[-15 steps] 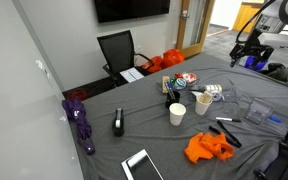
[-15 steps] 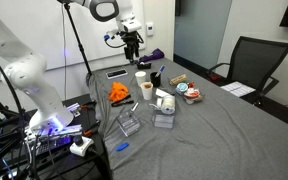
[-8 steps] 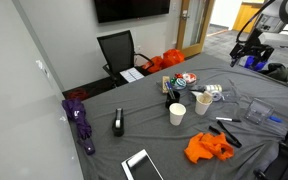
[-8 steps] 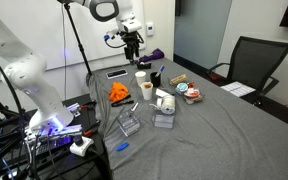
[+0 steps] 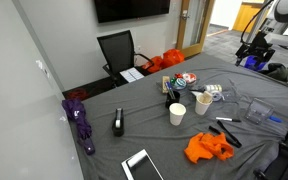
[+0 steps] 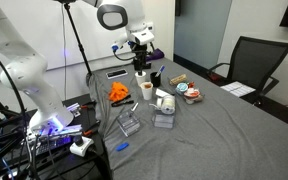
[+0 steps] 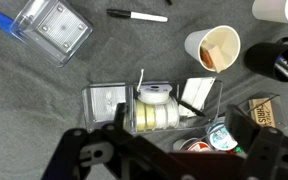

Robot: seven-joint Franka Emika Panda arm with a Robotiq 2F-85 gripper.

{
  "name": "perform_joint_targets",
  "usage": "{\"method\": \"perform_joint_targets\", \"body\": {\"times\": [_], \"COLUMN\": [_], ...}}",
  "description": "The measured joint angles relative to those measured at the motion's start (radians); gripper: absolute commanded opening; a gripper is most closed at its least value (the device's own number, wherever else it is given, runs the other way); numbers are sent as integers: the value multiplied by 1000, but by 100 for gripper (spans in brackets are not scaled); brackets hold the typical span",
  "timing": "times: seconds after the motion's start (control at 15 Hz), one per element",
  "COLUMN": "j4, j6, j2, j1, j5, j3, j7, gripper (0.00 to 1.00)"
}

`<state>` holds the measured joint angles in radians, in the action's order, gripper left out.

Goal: Move the tray forward

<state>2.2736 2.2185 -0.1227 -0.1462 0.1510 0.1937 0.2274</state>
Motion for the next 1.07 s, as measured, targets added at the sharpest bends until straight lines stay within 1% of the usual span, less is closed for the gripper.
{"method": "perform_joint_targets", "body": {"times": [0.13,0.27,0.53,1.07], "j4": [-43,-84,-142,-184], "j6": [-4,-5,5,148], "j2": [64,132,259,427], "j1": [-14,-28,-57,-103], "j5": [50,102,179,133], "j3": [31,46,50,50], "j7": [-79,-143,-235,-259], "gripper": [100,100,100,100]}}
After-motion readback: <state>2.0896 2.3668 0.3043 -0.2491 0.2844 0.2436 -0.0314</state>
